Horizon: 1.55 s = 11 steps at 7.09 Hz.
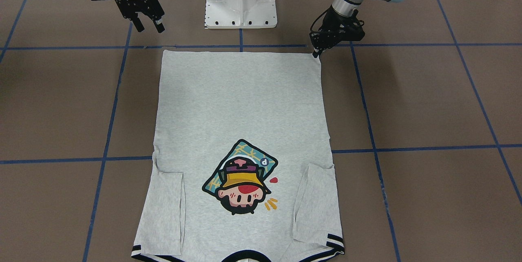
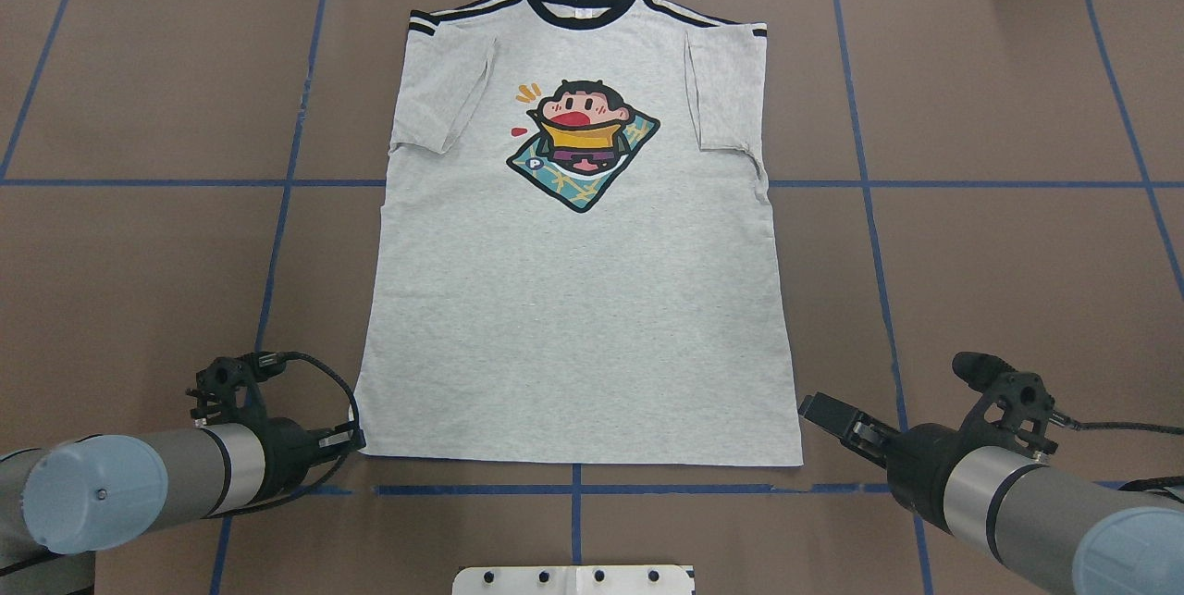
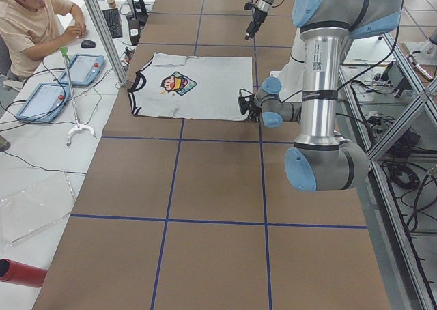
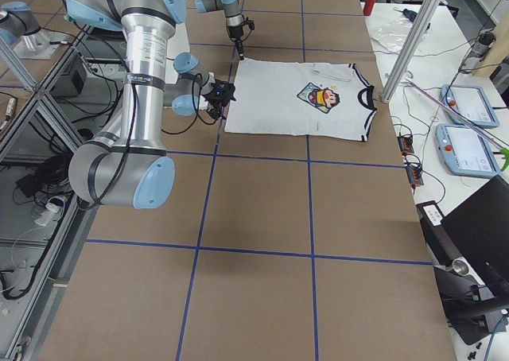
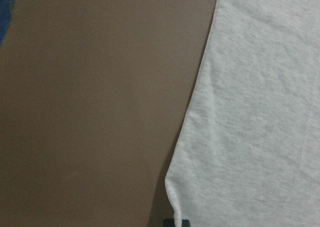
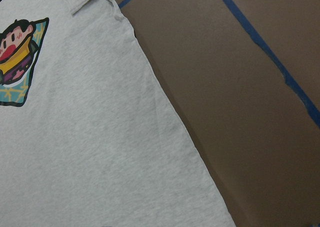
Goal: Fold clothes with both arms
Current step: 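Close both grippers on the hem corners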
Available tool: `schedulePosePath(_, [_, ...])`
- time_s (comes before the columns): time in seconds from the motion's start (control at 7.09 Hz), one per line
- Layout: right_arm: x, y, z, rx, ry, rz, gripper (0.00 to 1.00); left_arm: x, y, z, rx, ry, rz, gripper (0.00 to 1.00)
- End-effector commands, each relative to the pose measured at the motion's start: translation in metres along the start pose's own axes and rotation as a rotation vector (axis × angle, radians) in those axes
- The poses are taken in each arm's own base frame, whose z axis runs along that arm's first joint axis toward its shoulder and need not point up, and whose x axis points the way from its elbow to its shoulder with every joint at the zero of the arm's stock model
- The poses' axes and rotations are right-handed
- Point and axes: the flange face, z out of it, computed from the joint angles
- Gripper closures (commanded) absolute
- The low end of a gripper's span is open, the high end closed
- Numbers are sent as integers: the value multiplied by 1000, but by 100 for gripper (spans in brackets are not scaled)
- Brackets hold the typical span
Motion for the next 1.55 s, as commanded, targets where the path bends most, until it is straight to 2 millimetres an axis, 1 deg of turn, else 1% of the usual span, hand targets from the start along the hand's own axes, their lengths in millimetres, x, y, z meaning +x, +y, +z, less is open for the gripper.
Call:
schedulePosePath(0.0, [3, 0, 3, 3, 4, 147, 14, 24, 2, -24, -9, 65, -5, 100])
schedulePosePath(0.14, [10, 2, 12, 10, 22, 214, 23, 28, 2, -27, -10, 76, -6, 100])
schedulePosePath(0.28, [16, 6, 21, 11, 40, 266, 31, 35, 2, -36, -12, 97, -7, 100])
schedulePosePath(0.42, [29, 10, 36, 26, 67, 255, 30, 46, 3, -51, -15, 132, -10, 100])
schedulePosePath(0.56, [33, 17, 44, 24, 78, 246, 26, 47, 2, -52, 0, 136, -10, 100])
schedulePosePath(0.71, [46, 25, 58, 49, 94, 221, 22, 47, 1, -53, 3, 138, -10, 100])
schedulePosePath(0.85, [45, 37, 74, 59, 88, 211, 22, 47, 1, -53, 3, 138, -10, 100])
schedulePosePath(0.99, [37, 49, 85, 51, 84, 211, 22, 46, 1, -53, 6, 135, -10, 100])
schedulePosePath(1.13, [35, 53, 90, 54, 90, 206, 22, 46, -1, -53, 21, 138, -11, 100])
schedulePosePath(1.41, [36, 53, 91, 60, 99, 198, 24, 46, -2, -53, 27, 137, -12, 100])
